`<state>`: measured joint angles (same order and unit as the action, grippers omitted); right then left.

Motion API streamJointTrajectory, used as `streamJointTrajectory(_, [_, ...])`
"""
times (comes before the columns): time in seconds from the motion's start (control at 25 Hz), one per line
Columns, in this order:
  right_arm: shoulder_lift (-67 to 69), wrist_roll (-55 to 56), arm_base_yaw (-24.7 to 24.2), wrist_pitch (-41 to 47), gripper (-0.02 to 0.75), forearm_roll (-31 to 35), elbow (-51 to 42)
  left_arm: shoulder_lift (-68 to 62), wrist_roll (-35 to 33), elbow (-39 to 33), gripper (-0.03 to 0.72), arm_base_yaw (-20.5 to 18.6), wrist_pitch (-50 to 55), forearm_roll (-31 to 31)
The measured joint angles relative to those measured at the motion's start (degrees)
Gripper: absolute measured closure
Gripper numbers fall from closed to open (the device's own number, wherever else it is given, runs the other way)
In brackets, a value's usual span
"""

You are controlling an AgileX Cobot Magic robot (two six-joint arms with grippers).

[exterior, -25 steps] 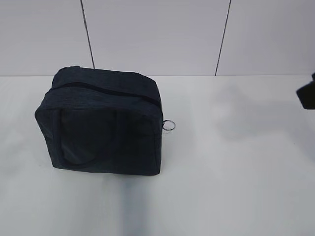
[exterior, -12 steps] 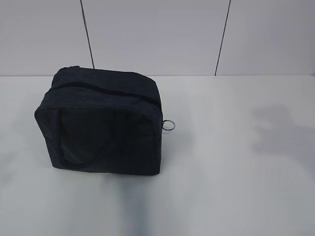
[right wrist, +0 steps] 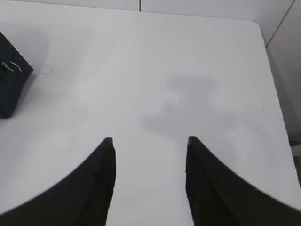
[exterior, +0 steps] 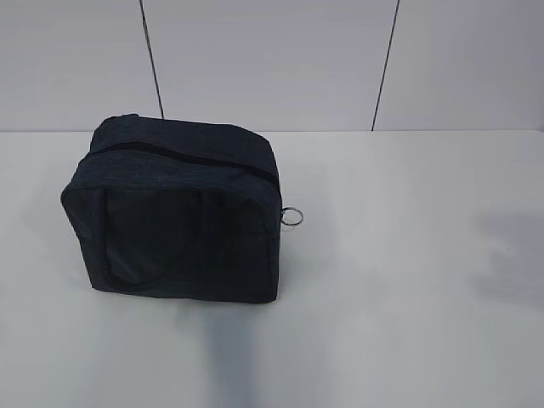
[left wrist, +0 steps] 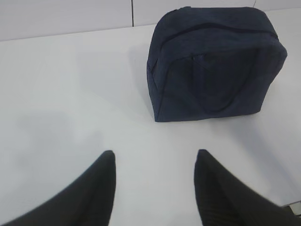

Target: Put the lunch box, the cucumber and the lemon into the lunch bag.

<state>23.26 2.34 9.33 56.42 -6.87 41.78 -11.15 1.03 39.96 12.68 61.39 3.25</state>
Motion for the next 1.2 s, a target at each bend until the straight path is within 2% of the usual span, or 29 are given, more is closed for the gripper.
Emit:
streamJointTrajectory(0.2, [-4.66,3.07,0.0,3.99,0.36,-1.55,-1.15,4.82,2.52,-3.68,0.295,0.0,0.19,0.0])
streamJointTrajectory(0.64, [-15.73,3.44,0.0,8.05,0.36,-4.57,-7.28,9.56,3.77,-4.61,0.295,0.0,0.62,-0.01])
streamJointTrajectory(1.2, [-24.21,0.16,0.0,9.2,0.36,-2.16,-12.9,10.49,3.9,-8.78,0.311,0.0,0.12,-1.61])
